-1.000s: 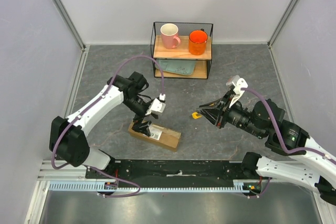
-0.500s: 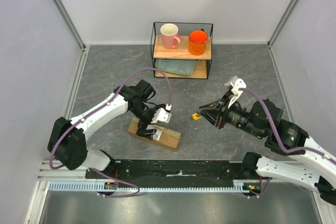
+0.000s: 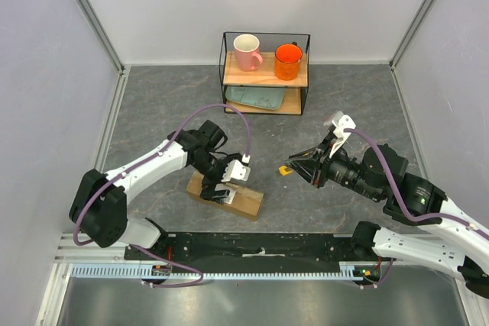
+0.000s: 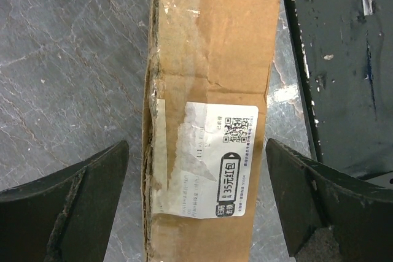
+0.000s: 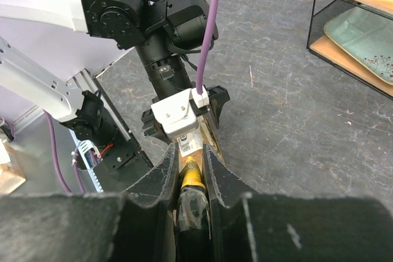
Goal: Unpack the express box
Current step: Adjust the express box at the center of the board.
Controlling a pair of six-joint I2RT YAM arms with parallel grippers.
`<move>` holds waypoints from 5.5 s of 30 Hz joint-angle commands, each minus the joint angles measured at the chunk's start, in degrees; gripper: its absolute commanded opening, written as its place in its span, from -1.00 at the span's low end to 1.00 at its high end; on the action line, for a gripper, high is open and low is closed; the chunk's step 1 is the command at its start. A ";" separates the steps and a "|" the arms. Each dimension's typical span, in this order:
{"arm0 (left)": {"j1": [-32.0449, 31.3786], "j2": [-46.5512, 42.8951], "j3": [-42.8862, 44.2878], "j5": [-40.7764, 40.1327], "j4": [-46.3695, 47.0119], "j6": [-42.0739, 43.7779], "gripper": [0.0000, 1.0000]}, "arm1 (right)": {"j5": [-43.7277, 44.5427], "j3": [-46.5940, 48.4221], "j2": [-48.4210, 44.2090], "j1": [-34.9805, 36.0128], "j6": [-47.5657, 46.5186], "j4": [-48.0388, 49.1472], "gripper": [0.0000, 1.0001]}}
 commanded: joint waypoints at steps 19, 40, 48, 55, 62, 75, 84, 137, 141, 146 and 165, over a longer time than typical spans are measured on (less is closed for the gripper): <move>-0.38 2.48 -3.25 -1.77 5.22 -0.35 0.99 | -1.30 -0.90 0.69 -0.11 0.46 1.95 -1.00; -6.79 -12.36 -10.62 -24.87 22.95 -3.07 0.05 | 6.43 -3.37 -0.72 -0.03 0.11 0.99 -1.00; -17.31 -15.63 -33.37 -42.97 67.33 5.34 0.78 | 10.55 -3.98 1.48 -0.03 -2.35 0.29 -1.00; -21.73 -16.50 -39.47 -44.48 67.29 4.84 0.99 | 11.35 -7.58 0.51 -0.02 -1.74 -0.33 -1.00; -24.37 -18.96 -23.50 -43.97 37.44 -13.15 0.99 | 10.04 -9.78 1.39 -0.02 -1.30 0.02 -1.00; -24.55 -18.34 -3.60 -16.09 5.75 -31.20 0.99 | 8.54 -11.89 1.74 -0.03 0.28 1.95 -1.00; -4.17 -9.14 6.23 -19.00 15.50 -28.74 0.97 | 8.36 -12.86 1.57 -0.02 1.95 3.53 -1.00; -12.77 -10.96 -3.78 -19.70 9.97 -23.73 0.99 | 6.17 -15.14 0.60 -0.03 2.92 4.15 -1.00; -12.86 -9.91 -1.42 -20.49 10.67 -22.85 0.99 | 6.25 -16.63 -0.71 -0.11 1.25 5.20 -1.00; -12.77 -6.41 0.70 -18.47 9.62 -21.27 0.98 | 8.27 -22.26 -5.63 -0.02 -0.33 9.24 -1.00; -11.01 6.87 7.55 -6.51 2.15 -11.60 0.99 | 25.33 -28.24 -3.88 0.06 24.98 13.38 -0.99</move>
